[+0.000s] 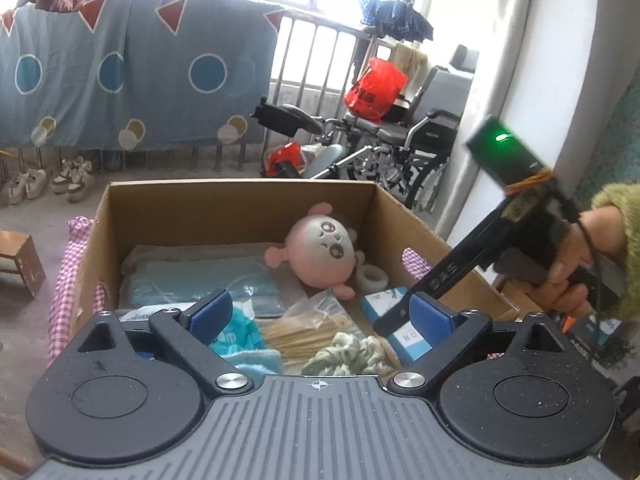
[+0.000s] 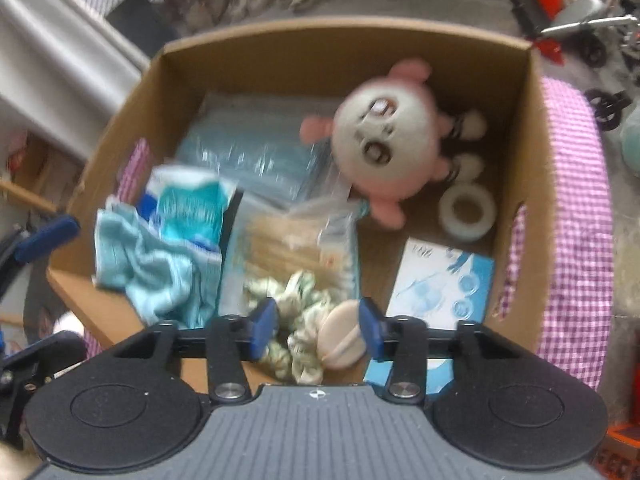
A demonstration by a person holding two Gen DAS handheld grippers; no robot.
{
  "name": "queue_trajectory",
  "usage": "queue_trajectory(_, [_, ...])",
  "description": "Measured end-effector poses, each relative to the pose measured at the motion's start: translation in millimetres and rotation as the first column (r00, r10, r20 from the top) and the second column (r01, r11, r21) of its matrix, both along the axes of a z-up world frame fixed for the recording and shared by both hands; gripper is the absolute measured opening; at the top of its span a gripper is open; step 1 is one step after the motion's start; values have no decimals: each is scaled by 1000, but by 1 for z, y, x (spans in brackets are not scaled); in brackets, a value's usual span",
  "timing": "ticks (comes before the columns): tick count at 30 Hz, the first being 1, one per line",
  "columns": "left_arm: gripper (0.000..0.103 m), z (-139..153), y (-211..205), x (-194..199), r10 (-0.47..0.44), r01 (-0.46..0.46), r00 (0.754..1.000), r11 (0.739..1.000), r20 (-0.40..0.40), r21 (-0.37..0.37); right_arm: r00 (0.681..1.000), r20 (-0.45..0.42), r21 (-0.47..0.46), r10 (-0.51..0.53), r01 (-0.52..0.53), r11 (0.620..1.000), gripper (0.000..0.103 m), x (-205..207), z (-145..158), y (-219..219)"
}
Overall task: Organize soft objects
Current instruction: 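Lower the beige round object into the box and open the right gripper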
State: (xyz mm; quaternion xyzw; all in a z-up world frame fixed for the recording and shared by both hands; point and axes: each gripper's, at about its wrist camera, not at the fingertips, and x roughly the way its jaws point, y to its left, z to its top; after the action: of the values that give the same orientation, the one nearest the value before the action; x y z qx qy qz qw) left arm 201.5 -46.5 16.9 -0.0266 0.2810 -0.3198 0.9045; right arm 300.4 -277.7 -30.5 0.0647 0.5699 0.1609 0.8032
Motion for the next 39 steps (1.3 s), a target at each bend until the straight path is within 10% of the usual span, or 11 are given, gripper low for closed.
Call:
queue_trajectory(6, [98,-2,18,-12,15,-15,1000,1000,4,-20,986,-140,-103,94,-109,989,47,15,-26,28])
queue_trajectory(13, [99,-7,35,-11,45,-45,999,999,-6,-30,984,-149,-174,100,-126,977,12,13,-39,29])
queue_trajectory(39, [99,-9,48,-19,67,-67,998,997,-15,-40,989,-147,-53,26,-34,998,17,15,-29,26])
